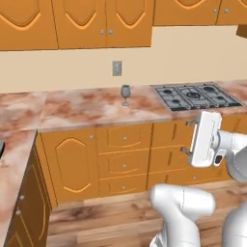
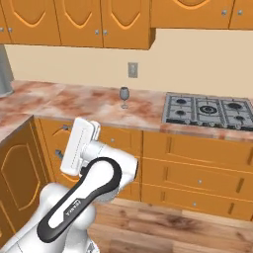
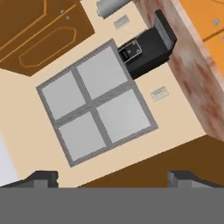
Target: Retrieve the wine glasses from the counter and place one next to each plate.
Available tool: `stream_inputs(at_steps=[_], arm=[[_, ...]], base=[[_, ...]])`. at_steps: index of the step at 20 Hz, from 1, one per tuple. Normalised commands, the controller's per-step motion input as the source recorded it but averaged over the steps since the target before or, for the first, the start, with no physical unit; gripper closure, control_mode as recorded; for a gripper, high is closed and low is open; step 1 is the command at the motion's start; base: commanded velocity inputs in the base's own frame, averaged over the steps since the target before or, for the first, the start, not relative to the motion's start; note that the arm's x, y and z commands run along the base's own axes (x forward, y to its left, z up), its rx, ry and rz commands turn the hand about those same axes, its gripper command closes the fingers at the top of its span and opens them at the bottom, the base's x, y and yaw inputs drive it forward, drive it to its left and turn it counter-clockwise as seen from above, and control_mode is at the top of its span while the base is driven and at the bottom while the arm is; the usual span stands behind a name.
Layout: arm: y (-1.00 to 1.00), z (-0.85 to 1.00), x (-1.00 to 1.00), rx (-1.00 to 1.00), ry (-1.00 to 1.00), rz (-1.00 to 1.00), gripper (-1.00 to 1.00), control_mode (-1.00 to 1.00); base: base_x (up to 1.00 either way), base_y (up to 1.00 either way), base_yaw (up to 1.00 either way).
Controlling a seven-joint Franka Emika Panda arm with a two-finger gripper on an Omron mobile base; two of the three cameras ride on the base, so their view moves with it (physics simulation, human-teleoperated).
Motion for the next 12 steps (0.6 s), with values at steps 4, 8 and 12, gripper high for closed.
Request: stream_inputs(at_steps=[4,8,12], arm=[[0.00,0.00,0.00,0.00,0.00,0.00,-1.00,1.00],[0.00,0.00,0.00,0.00,0.00,0.00,-1.00,1.00],[0.00,0.00,0.00,0.00,0.00,0.00,-1.00,1.00]], base=[[1.00,-0.15,0.09],[1.00,-0.03,0.02],[0.86,-0.18,0.10]])
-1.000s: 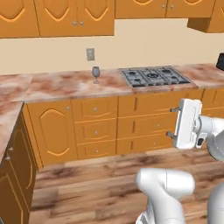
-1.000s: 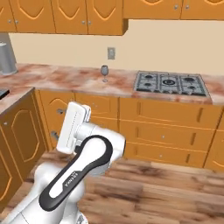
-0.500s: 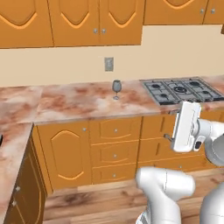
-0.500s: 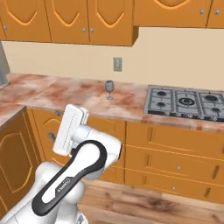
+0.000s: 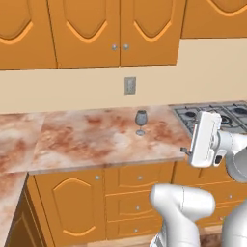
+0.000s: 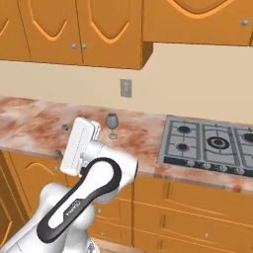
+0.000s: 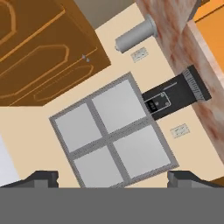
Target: Retrieve the wine glasses from the counter and place one next to each plate.
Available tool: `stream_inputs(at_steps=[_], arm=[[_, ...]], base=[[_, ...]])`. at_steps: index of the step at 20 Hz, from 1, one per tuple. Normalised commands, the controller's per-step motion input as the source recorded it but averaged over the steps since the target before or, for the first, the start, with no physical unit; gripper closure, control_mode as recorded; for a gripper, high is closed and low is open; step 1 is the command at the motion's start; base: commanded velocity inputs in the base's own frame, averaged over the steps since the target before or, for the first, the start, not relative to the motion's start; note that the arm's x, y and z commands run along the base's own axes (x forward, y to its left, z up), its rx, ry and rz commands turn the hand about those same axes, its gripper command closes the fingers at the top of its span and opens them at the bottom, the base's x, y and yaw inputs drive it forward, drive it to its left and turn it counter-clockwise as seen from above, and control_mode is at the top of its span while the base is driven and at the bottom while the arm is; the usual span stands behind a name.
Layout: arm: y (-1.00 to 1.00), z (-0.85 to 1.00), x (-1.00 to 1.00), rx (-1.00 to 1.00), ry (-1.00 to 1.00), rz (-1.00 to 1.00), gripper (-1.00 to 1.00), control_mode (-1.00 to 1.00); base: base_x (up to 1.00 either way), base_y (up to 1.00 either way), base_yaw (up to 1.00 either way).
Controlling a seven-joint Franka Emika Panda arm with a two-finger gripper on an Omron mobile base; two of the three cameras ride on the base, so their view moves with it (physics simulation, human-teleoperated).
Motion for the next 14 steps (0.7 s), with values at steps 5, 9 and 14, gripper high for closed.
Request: stream_inputs(at_steps=[5,9,14], arm=[[0.00,0.00,0.00,0.00,0.00,0.00,-1.00,1.00],[0.00,0.00,0.00,0.00,0.00,0.00,-1.00,1.00],[0.00,0.00,0.00,0.00,0.00,0.00,-1.00,1.00]], base=[[0.64,0.03,-0.02],[0.36,0.02,-0.08],[0.17,0.15,-0.23]])
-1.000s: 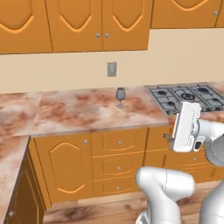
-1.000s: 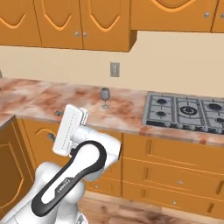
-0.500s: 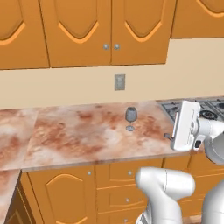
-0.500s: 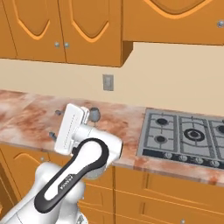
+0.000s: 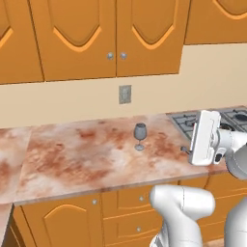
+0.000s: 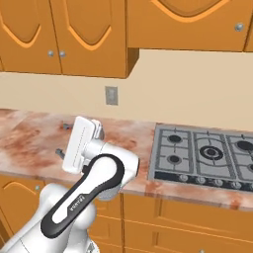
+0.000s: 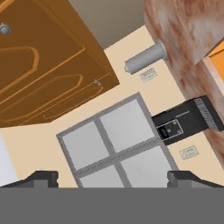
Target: Retrieve the wine glasses from the counter and place one next to each plate.
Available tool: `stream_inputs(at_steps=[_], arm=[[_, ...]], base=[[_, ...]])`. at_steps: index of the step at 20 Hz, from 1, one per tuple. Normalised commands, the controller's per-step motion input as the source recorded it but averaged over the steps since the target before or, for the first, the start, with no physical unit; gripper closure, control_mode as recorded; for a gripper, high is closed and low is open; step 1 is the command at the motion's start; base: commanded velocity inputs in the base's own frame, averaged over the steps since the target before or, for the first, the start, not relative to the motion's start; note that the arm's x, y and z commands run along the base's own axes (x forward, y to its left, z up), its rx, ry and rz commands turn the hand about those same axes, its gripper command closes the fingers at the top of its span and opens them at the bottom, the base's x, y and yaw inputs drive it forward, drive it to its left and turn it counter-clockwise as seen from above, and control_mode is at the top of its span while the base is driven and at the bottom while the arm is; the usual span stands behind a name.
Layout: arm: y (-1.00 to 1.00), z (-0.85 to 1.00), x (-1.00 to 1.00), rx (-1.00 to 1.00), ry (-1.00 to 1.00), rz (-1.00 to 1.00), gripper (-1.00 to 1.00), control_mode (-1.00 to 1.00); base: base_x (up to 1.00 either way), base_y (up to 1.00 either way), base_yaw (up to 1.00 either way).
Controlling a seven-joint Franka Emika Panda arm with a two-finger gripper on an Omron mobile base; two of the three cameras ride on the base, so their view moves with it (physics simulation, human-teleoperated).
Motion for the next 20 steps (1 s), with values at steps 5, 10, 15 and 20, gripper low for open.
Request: stream_inputs(at_steps=[5,10,15,20], arm=[[0.00,0.00,0.00,0.00,0.00,0.00,-1.00,1.00],[0.00,0.00,0.00,0.00,0.00,0.00,-1.00,1.00],[0.00,0.00,0.00,0.00,0.00,0.00,-1.00,1.00],[0.00,0.00,0.00,0.00,0.00,0.00,-1.00,1.00]], base=[[0.65,0.35,-0.19],[0.65,0.01,0.00],[0.20,0.00,-0.02],[0.15,0.00,-0.17]])
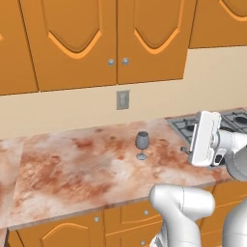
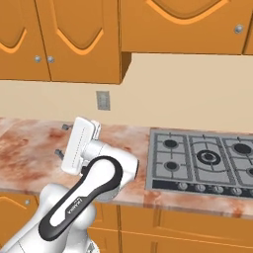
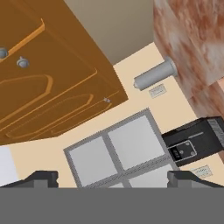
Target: Retrieve the wine glasses from the counter and place one next to each plate.
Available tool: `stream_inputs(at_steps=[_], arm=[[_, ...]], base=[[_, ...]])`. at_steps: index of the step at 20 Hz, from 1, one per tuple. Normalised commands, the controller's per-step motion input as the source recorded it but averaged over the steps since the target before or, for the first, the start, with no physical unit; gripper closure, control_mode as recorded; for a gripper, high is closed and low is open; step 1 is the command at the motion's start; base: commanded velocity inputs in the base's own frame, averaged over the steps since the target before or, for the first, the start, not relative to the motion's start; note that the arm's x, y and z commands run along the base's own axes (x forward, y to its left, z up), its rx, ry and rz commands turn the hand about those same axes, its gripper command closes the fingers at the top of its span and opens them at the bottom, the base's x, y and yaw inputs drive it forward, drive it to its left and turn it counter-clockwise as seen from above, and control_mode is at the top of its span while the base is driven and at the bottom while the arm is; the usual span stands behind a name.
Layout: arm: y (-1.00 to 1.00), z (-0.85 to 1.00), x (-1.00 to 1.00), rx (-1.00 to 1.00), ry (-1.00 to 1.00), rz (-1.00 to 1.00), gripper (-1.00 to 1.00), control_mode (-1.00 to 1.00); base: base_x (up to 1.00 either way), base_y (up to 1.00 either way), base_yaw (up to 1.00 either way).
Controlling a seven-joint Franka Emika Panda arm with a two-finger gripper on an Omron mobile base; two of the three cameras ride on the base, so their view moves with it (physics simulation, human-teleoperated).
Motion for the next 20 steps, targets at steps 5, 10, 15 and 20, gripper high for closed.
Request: stream_inputs(at_steps=[5,10,15,20], arm=[[0.00,0.00,0.00,0.00,0.00,0.00,-1.00,1.00],[0.00,-0.01,0.08,0.00,0.04,-0.02,-1.00,-1.00],[-0.09,-0.12,0.16,0.00,0.16,0.07,-1.00,-1.00],[-0.19,-0.29,0.18,0.00,0.39,0.14,-1.00,-1.00]], base=[[0.08,0.00,-0.24],[0.03,0.00,-0.13],[0.00,0.00,0.00],[0.00,0.00,0.00]])
